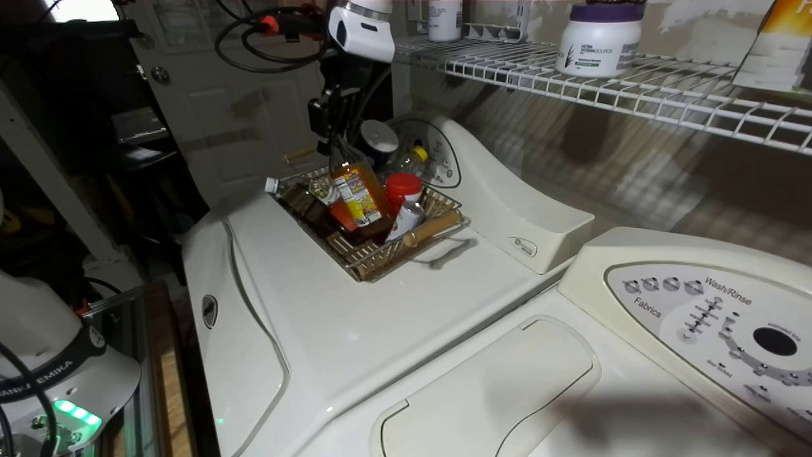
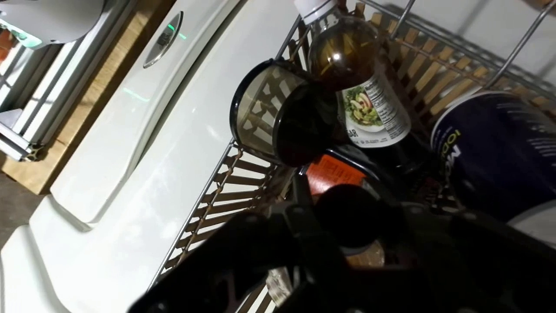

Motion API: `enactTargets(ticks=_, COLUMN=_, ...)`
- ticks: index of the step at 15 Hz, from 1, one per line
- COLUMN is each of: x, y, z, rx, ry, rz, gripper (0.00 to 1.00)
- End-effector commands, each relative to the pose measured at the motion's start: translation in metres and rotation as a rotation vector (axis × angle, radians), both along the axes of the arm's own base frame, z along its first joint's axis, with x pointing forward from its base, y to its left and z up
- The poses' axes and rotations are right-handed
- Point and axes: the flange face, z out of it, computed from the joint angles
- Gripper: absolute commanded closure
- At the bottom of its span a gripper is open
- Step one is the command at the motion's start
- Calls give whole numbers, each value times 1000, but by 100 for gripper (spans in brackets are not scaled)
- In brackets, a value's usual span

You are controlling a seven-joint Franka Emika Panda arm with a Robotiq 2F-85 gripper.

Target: Put the vinegar bottle on the bottom shelf.

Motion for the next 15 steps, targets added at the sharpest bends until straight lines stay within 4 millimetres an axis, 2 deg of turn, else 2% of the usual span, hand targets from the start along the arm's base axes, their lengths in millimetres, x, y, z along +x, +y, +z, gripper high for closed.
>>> enactTargets(ticks=1, x=-13, y=12, z=33, rx=70, ry=-55, rz=-21, gripper=90)
enactTargets(ticks=10, x=-26, y=32, z=69, rx=171, ry=6, rz=-91, gripper=90)
enactTargets(ticks=14, x=-29, y=36, z=100, rx=178, ry=-61, rz=-57, gripper=90)
enactTargets(ticks=15, x=-22, y=30, z=65, rx=156, ry=-7, rz=-65, gripper=65)
